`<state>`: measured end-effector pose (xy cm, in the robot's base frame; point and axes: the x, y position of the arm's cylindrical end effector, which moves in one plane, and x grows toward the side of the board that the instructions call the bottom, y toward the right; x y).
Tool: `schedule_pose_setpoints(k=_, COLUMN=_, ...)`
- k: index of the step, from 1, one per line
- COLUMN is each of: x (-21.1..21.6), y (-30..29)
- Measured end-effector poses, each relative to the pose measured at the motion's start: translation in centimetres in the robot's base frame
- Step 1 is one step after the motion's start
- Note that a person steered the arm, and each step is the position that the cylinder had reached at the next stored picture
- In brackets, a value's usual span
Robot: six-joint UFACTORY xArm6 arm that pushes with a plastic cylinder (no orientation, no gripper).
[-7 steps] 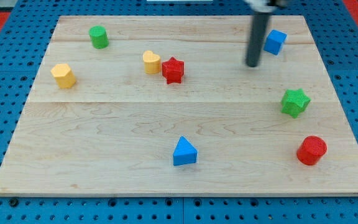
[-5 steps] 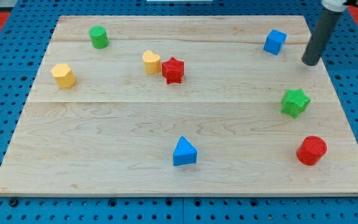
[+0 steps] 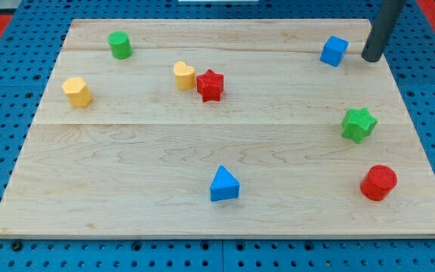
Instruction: Move the blue cube to the top center of the board
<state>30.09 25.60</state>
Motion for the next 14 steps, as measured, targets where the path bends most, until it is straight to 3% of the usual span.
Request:
schedule_pose_setpoints(k=1, x=-1.0, y=-1.3)
schedule_pose_setpoints(k=4, x=-5.3, y=-18.9)
schedule_pose_setpoints(k=7, x=2.2, y=-16.7)
schedule_pose_setpoints(k=11, x=2.4, y=-17.8)
schedule_pose_setpoints(k=14, x=-0.3, y=-17.8)
